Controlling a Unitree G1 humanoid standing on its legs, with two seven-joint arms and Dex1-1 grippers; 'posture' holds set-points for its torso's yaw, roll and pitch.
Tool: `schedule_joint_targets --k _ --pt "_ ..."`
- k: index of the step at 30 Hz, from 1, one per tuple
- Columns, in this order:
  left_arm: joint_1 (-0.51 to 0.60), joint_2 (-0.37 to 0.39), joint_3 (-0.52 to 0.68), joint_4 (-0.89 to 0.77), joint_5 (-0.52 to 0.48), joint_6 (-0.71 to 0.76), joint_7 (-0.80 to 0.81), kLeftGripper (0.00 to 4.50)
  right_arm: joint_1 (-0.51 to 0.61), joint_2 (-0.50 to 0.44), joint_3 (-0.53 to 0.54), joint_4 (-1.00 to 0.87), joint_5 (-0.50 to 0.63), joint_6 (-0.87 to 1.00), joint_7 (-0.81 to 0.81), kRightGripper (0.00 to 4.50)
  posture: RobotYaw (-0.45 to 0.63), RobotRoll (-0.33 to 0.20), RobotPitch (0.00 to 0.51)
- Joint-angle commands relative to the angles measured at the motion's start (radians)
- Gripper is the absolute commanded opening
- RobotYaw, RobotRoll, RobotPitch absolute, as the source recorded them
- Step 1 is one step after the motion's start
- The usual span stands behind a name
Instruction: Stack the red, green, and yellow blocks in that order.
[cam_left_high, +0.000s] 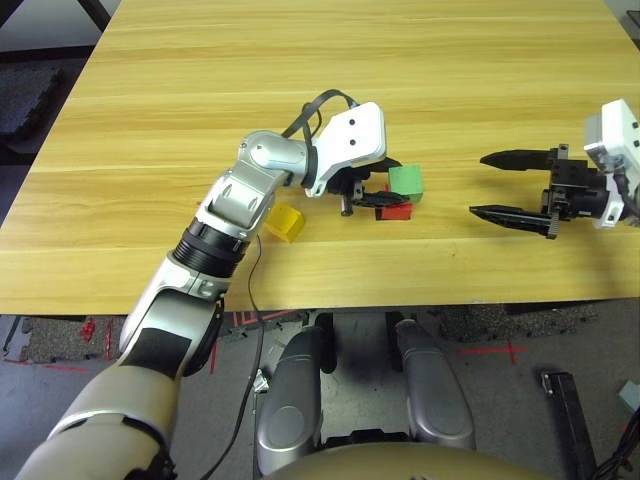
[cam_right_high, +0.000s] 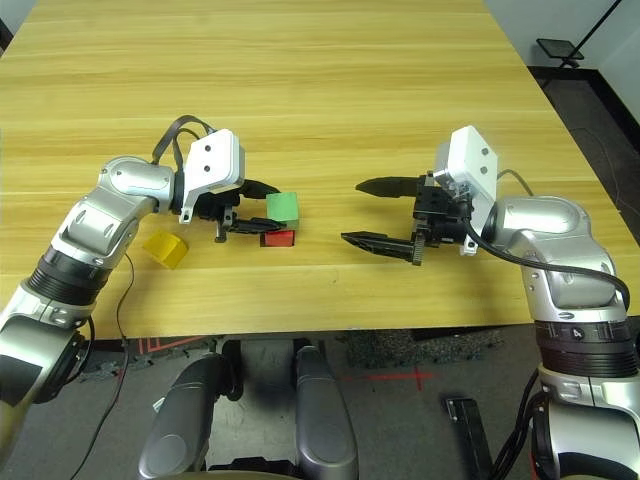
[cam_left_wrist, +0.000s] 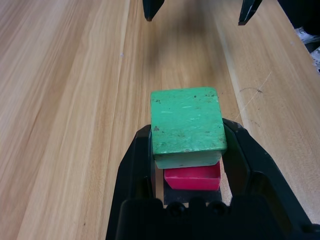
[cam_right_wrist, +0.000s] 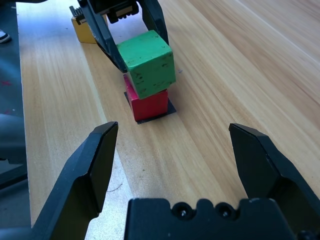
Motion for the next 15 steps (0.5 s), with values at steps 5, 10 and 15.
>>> schedule_joint_targets --k 5,10,15 --pt "0.006 -0.008 -0.009 -0.017 0.000 0.011 -0.015 2.00 0.004 0.011 0.008 0.010 -0.010 -0.020 -0.004 4.50 0.17 0.066 0.298" --pt "0.007 -0.007 -0.014 -0.010 0.007 0.006 -0.021 2.00 0.016 0.019 0.007 0.004 -0.011 -0.025 -0.011 4.50 0.17 0.066 0.297" --pt "0.016 0.003 -0.015 -0.009 0.012 0.003 -0.031 2.00 0.022 0.021 0.010 -0.001 -0.011 -0.026 -0.012 4.50 0.17 0.064 0.296"
